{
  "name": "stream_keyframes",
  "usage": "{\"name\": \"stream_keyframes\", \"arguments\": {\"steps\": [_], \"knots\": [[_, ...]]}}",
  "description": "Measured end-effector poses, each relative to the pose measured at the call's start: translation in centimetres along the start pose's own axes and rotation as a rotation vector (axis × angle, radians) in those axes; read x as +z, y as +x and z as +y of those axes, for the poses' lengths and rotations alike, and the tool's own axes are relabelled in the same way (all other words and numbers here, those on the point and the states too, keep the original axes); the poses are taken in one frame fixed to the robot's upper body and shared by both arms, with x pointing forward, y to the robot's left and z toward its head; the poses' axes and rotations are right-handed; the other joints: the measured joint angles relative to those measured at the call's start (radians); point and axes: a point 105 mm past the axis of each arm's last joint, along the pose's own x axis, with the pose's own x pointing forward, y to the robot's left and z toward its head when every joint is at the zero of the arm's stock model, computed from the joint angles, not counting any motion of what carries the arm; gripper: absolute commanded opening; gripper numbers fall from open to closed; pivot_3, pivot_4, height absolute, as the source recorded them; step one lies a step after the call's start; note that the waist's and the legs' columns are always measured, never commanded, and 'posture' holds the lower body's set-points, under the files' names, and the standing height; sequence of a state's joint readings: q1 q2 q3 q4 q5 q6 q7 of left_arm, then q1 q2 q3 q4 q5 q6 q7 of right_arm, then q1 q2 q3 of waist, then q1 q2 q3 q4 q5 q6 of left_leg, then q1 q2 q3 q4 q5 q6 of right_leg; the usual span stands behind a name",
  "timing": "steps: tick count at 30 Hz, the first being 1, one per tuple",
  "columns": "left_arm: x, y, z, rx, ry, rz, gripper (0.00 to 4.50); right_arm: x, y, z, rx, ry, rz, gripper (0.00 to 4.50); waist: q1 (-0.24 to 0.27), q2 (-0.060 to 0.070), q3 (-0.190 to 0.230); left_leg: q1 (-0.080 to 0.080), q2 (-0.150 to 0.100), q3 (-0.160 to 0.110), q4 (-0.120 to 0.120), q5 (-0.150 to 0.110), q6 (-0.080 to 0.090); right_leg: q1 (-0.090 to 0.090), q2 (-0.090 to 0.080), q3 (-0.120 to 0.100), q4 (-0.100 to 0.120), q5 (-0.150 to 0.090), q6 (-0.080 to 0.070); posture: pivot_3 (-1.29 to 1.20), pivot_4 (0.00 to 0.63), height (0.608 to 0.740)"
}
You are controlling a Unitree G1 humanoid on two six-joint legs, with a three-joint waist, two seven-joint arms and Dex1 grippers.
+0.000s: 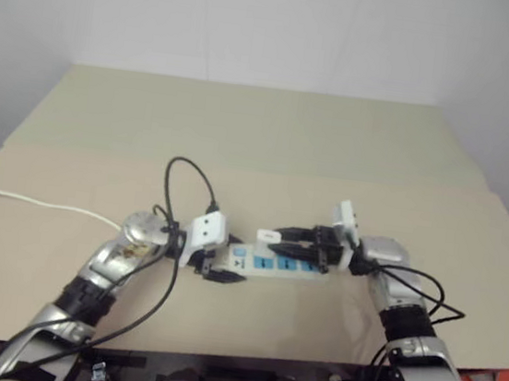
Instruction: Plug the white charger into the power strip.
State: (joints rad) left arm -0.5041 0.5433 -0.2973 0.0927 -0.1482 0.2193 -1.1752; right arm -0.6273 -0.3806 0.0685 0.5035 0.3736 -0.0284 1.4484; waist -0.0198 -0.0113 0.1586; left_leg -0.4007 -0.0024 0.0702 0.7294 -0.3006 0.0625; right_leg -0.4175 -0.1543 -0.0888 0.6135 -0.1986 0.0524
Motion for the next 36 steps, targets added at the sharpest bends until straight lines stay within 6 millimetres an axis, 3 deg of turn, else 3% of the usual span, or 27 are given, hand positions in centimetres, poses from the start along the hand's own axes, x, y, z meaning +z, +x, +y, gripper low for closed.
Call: {"name": "stream_keyframes", "arguments": {"steps": [23,26,36], "knots": [[-0.2,0.0,0.1,0.004,-0.007,0.003,3.26,0.9,1.1,0.5,0.088,-0.193,0.155,1.1,-0.002,0.0,0.0,0.005,0.001,0.0,0.0,0.0,0.0,0.005,0.0,0.0,0.0,0.0,0.0,0.0,0.15,0.74],[-0.4,0.1,0.1,0.001,-0.012,0.005,3.26,0.7,0.9,0.5,0.083,-0.197,0.16,1.1,-0.002,0.0,0.0,0.013,0.001,0.0,-0.003,0.0,0.0,0.014,0.0,0.0,-0.003,0.0,0.0,0.0,0.15,0.74],[-0.3,0.3,0.1,-0.003,-0.002,0.002,3.26,0.0,-0.2,0.2,0.063,-0.164,0.165,1.1,0.004,0.0,0.0,0.014,0.002,0.0,-0.003,0.0,0.0,0.014,0.0,0.001,-0.002,0.0,0.0,0.0,0.15,0.74]]}}
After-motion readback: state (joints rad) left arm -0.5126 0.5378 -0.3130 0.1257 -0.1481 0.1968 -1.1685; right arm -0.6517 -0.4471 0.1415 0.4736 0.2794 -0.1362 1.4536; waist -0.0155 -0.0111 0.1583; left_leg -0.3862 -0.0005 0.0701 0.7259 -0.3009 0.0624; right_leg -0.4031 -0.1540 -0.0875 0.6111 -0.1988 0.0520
